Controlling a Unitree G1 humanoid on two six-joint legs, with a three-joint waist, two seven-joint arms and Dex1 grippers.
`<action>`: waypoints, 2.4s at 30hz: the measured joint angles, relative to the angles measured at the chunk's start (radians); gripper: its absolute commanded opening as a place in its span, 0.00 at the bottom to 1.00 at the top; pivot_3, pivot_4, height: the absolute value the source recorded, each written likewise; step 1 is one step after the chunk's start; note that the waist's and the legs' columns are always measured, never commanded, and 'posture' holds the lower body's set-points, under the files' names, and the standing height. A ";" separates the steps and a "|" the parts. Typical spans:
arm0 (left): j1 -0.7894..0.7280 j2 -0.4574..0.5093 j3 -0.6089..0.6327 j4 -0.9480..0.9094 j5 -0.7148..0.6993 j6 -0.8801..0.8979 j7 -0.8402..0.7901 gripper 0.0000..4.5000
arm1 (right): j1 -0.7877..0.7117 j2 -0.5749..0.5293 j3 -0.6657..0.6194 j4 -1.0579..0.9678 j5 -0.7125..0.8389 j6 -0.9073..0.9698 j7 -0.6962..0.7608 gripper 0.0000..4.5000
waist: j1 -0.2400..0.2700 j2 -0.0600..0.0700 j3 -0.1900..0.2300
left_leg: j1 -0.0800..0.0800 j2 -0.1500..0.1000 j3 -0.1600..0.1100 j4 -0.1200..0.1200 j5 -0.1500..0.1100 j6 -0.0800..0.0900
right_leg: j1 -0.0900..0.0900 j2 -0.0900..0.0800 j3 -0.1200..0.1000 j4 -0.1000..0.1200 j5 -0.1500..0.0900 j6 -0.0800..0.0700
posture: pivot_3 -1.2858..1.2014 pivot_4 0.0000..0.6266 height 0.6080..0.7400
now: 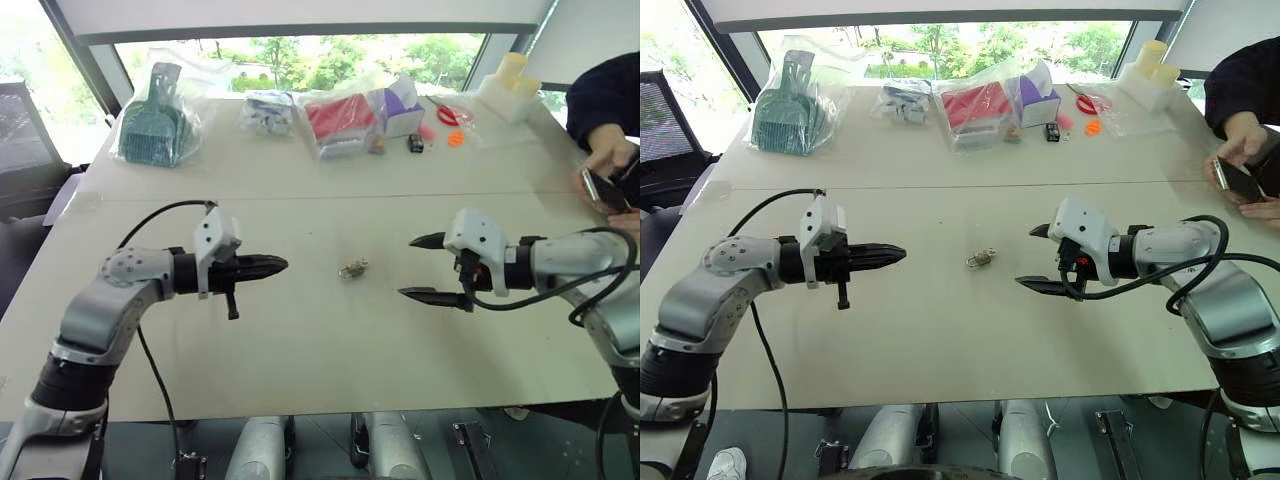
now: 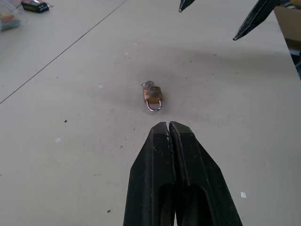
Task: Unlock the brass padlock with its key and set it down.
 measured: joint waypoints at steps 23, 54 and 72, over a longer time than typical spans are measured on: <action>-0.029 -0.016 -0.003 0.000 0.004 0.019 0.047 0.00 | -0.021 0.026 0.038 0.000 -0.018 -0.021 -0.023 0.99 | 0.000 0.000 0.000 | 0.000 0.000 0.000 0.000 0.000 0.000 | 0.000 0.000 0.000 0.000 0.001 0.002 | 0.52 0.24 1.00; -0.153 -0.542 -0.308 0.568 0.430 -0.417 0.377 0.99 | 0.091 0.061 -0.021 -0.178 0.012 0.092 -0.201 1.00 | 0.021 0.000 -0.001 | 0.001 -0.004 -0.001 0.001 0.000 0.000 | 0.001 0.000 0.000 0.002 0.003 0.004 | 0.52 0.24 1.00; -0.213 -0.554 -0.306 0.689 0.464 -0.529 0.314 0.13 | 0.109 0.061 -0.038 -0.217 0.024 0.117 -0.248 1.00 | 0.026 0.000 -0.001 | 0.003 -0.003 -0.001 0.002 0.000 0.000 | 0.004 -0.001 0.000 0.001 0.002 0.002 | 0.52 0.24 1.00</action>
